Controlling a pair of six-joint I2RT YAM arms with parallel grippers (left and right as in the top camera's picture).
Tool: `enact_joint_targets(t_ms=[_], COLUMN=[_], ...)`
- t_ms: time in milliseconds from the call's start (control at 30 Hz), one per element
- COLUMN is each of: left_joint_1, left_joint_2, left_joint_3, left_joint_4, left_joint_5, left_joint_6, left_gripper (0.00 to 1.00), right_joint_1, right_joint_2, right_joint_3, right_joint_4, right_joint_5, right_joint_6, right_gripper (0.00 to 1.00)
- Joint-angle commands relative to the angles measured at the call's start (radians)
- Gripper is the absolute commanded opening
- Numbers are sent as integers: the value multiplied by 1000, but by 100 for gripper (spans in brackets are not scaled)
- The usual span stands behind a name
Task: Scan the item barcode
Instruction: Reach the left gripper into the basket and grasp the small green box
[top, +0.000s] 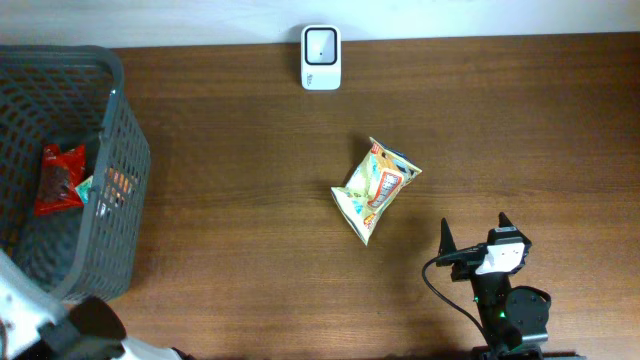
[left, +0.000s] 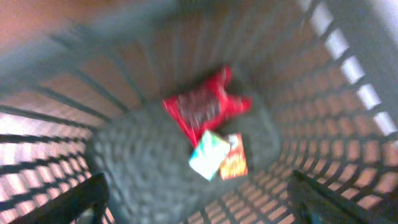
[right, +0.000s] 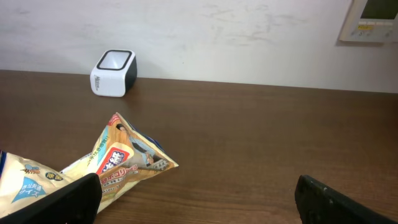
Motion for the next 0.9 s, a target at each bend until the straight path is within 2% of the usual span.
enact_joint_targets(t_ms=[0, 100, 200, 300, 500, 867], left_joint_1=[-5, -31, -74, -116, -151, -166], left_joint_2=[107, 176, 237, 304, 419, 513], left_joint_3=[-22, -22, -22, -22, -22, -36], left_joint_4=[-4, -6, 5, 1, -37, -70], left_joint_5=[148, 183, 172, 65, 48, 23], left_joint_6=[71, 163, 229, 225, 200, 195], left_gripper=[68, 76, 90, 94, 94, 87], right_joint_1=[6, 6, 6, 6, 6, 6], right_joint_2=[-5, -5, -5, -5, -5, -5], right_joint_3=[-7, -7, -7, -7, -7, -7], right_joint_4=[-4, -4, -4, -4, -4, -4], right_joint_5=[8, 9, 8, 8, 8, 8], right_joint_6=[0, 0, 1, 0, 0, 0], right_gripper=[98, 98, 98, 98, 98, 98])
